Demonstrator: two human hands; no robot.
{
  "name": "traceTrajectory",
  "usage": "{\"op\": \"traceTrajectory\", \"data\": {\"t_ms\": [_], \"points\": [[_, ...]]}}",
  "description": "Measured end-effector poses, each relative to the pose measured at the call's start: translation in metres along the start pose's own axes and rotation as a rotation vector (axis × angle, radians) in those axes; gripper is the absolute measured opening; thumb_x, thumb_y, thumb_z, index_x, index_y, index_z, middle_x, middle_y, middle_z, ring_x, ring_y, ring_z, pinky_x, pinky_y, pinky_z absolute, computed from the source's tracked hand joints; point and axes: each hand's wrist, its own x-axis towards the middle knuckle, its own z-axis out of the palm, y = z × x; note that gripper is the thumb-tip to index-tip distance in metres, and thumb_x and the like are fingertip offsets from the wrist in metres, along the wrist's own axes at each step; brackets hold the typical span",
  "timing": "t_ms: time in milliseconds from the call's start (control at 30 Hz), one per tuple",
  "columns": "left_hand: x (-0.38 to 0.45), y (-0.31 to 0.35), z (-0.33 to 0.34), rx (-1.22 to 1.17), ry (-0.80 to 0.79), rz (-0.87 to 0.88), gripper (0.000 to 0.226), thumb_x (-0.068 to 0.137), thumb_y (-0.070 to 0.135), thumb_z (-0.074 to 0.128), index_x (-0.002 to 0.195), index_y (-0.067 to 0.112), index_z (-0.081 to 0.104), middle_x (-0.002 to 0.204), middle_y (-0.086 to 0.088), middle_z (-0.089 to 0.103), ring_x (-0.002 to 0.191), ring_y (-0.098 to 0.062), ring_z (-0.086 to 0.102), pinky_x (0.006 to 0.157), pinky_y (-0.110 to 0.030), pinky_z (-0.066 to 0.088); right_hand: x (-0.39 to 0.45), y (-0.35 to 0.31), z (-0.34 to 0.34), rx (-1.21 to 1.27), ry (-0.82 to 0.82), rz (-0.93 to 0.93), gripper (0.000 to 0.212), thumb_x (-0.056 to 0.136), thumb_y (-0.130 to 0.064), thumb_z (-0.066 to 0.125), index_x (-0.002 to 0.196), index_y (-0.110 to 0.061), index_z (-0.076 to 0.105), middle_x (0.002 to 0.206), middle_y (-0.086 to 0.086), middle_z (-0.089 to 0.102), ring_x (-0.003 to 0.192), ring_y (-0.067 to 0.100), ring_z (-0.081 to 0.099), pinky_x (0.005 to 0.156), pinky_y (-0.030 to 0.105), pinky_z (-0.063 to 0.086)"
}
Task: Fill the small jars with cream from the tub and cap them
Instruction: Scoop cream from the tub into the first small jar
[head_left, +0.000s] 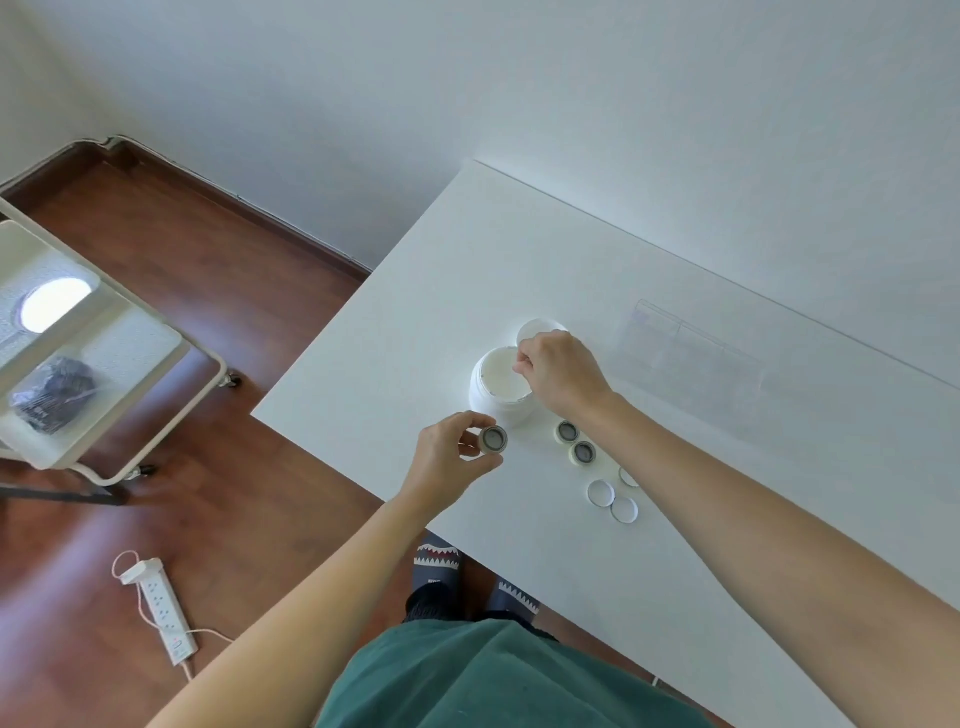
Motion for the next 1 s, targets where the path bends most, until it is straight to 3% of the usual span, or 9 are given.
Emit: {"op": "traceTrajectory", "data": {"t_ms": [167, 267, 433, 567, 733, 900, 1000], "points": [[0.002, 0.002, 0.0, 0.002, -0.008, 0.002, 0.034, 0.075, 0.003, 0.082, 0.102, 0.02, 0.068, 0.085, 0.015, 0.065, 0.07, 0.008, 0.061, 0.07, -0.007, 0.047, 0.002, -0.004, 0.0, 0.07, -0.036, 0.074, 0.029, 0.093, -0.015, 0.057, 0.066, -0.007, 0.053, 0.072, 0.01, 0.063, 0.068, 0.025, 0.052, 0.061, 0.033, 0.048], [0.003, 0.003, 0.0, 0.001, -0.011, 0.002, 0.035, 0.075, 0.003, 0.081, 0.101, 0.021, 0.068, 0.085, 0.015, 0.065, 0.07, 0.008, 0.061, 0.07, -0.007, 0.047, 0.003, -0.007, -0.002, 0.09, -0.054, 0.101, 0.032, 0.093, -0.015, 0.056, 0.064, -0.005, 0.049, 0.073, 0.015, 0.063, 0.069, 0.027, 0.052, 0.063, 0.038, 0.049], [0.001, 0.003, -0.001, 0.0, -0.005, 0.009, 0.034, 0.075, 0.002, 0.082, 0.103, 0.017, 0.069, 0.087, 0.014, 0.065, 0.071, 0.008, 0.061, 0.07, -0.007, 0.047, 0.004, -0.009, -0.001, 0.153, -0.063, 0.166, 0.034, 0.093, -0.015, 0.056, 0.063, -0.004, 0.045, 0.059, 0.004, 0.042, 0.06, 0.023, 0.041, 0.058, 0.032, 0.041], [-0.001, 0.004, -0.003, 0.005, 0.013, 0.028, 0.035, 0.076, 0.002, 0.082, 0.106, 0.013, 0.069, 0.089, 0.014, 0.065, 0.073, 0.008, 0.061, 0.073, -0.008, 0.049, 0.005, -0.005, -0.001, 0.219, -0.068, 0.235, 0.034, 0.092, -0.016, 0.058, 0.063, -0.005, 0.045, 0.06, 0.006, 0.044, 0.058, 0.022, 0.041, 0.056, 0.028, 0.037], [-0.005, 0.008, -0.007, -0.014, 0.045, 0.039, 0.035, 0.077, 0.002, 0.082, 0.107, 0.015, 0.069, 0.093, 0.013, 0.066, 0.075, 0.006, 0.062, 0.075, -0.008, 0.049, 0.004, 0.002, -0.007, 0.29, -0.034, 0.315, 0.045, 0.091, -0.015, 0.058, 0.054, -0.01, 0.032, 0.055, 0.007, 0.034, 0.059, 0.023, 0.035, 0.056, 0.028, 0.031], [-0.005, 0.019, -0.014, -0.049, 0.103, 0.016, 0.037, 0.076, 0.005, 0.083, 0.102, 0.026, 0.067, 0.091, 0.012, 0.067, 0.078, -0.006, 0.067, 0.069, -0.007, 0.047, 0.001, 0.011, -0.014, 0.423, 0.015, 0.456, 0.04, 0.092, -0.017, 0.056, 0.056, -0.005, 0.041, 0.056, 0.01, 0.039, 0.06, 0.023, 0.038, 0.052, 0.026, 0.03], [-0.002, 0.028, -0.016, -0.068, 0.143, 0.003, 0.035, 0.076, 0.006, 0.082, 0.097, 0.03, 0.067, 0.087, 0.014, 0.068, 0.075, -0.011, 0.067, 0.065, -0.007, 0.047, -0.002, 0.016, -0.018, 0.55, 0.041, 0.55, 0.036, 0.091, -0.018, 0.058, 0.077, 0.015, 0.059, 0.074, 0.03, 0.06, 0.066, 0.019, 0.048, 0.059, 0.027, 0.039]]}}
